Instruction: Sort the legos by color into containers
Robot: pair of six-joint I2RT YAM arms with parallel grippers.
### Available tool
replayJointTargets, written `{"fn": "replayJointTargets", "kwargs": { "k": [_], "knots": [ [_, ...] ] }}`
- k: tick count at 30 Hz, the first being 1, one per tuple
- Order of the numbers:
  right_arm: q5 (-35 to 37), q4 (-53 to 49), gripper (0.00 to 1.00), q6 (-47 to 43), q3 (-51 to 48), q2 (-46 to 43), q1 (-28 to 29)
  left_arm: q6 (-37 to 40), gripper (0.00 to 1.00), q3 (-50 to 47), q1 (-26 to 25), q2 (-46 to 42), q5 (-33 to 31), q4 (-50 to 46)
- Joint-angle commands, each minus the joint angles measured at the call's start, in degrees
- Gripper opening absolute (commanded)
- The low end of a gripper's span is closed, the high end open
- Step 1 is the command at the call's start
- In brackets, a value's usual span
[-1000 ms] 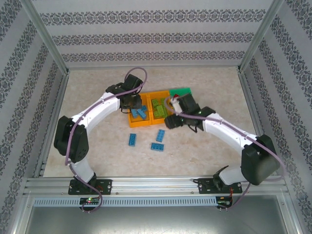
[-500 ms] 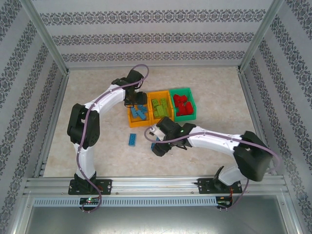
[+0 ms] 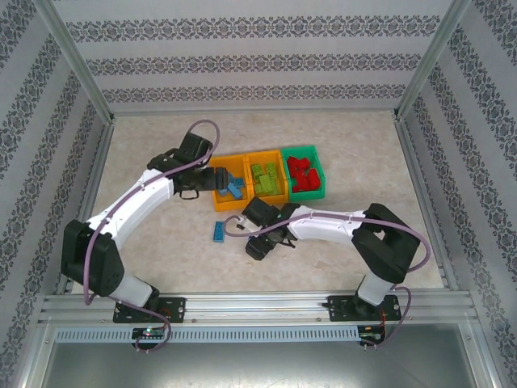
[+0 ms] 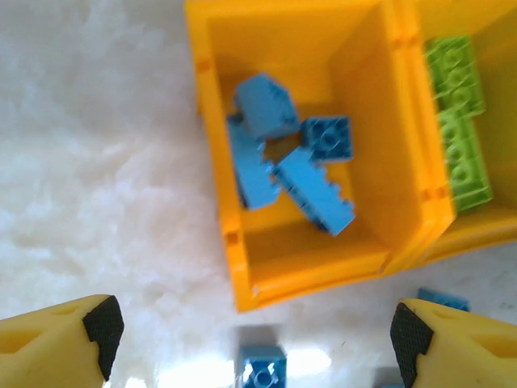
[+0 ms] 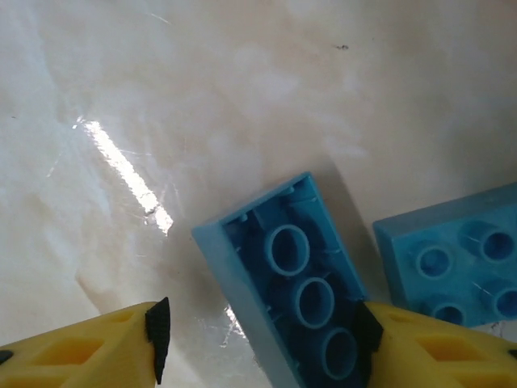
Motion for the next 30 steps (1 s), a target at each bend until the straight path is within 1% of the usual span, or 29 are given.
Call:
{"fn": "replayJointTargets", "kwargs": {
  "k": [1,4,9,13,16,20,24,27,30],
  "knots": [
    [3.0,-3.2,0.63,-1.0,2.0,2.2,1.5,-2.2,0.88,-5.3,0.6,-2.0,-0.6,-0.1],
    [4.1,-3.5,0.58,-0.1,2.5,3.1,1.9,-3.4,0.88,-9.4,0.5,-4.4,0.5,1.0],
    [5.3,-3.0,0.4,0.3,3.2,2.0,3.1,-4.3,0.88,-14.1,0.5,-7.3,0.8,1.0],
    [5.5,-2.9,0.31,0.7,3.4,-1.6,3.4,-4.3,0.87,-16.7,0.5,-9.2,0.7,1.0],
    [4.2,-2.1,0.25,1.5,3.6,-4.9,2.3,-3.9,0.86,-18.5,0.3,-10.0,1.6,1.7],
    [-0.6,-0.9,0.2,2.9,5.2,-8.4,-2.2,-3.8,0.85,-20.6,-1.7,-9.8,2.3,2.4],
    [-5.5,1.6,0.2,4.7,8.5,-9.6,-7.4,-4.7,0.85,-22.9,-3.6,-9.5,2.7,4.2],
    [-8.4,2.3,0.2,7.1,14.1,-6.7,-11.4,-5.3,0.84,-23.6,-5.7,-8.5,3.1,5.8],
    [-9.5,0.6,0.2,9.4,21.8,-0.6,-14.2,-6.2,0.84,-23.3,-8.7,-6.3,2.6,7.3]
  ]
}}
